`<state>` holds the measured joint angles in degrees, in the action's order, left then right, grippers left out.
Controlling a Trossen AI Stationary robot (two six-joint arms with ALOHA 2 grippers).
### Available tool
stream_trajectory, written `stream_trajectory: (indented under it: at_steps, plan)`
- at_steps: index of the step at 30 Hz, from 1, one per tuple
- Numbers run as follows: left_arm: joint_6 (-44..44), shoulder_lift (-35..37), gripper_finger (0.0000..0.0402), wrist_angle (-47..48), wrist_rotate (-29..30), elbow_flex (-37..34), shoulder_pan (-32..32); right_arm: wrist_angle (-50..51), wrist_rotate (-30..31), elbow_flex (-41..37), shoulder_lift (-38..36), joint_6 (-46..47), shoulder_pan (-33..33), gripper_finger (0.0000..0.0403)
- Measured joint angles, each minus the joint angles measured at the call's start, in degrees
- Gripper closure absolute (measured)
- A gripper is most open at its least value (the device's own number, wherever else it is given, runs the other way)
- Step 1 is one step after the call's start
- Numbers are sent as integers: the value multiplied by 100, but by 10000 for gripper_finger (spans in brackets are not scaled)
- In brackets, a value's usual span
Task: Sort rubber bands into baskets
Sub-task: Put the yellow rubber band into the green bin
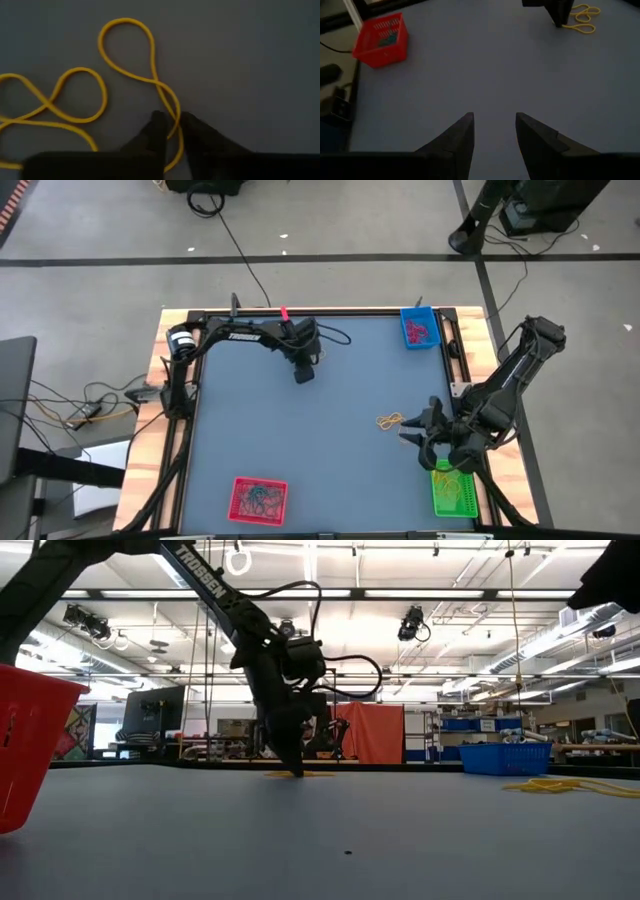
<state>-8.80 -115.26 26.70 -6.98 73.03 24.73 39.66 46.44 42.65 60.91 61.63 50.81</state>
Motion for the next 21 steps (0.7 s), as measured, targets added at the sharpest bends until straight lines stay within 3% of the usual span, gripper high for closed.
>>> stream_trajectory:
  at_steps: [2, 4, 9, 14, 21]
  plan:
    - [-2, 45, 376, 10, -86, 28, -4, 87, 2, -14, 136, 0, 0, 248]
    - [0, 87, 392, 83, -96, 85, -20, 78, -6, -144, 306, -55, 0, 250]
    - [-66, 87, 392, 139, -72, 277, -160, 8, -85, -543, 744, 78, -117, 249]
    - [-436, 100, 398, 141, -95, 429, -550, -513, 265, -804, 1144, 388, -383, 249]
    - [-1031, 109, 397, 120, 43, 680, -1397, -1462, 691, -987, 1831, -696, -1027, 246]
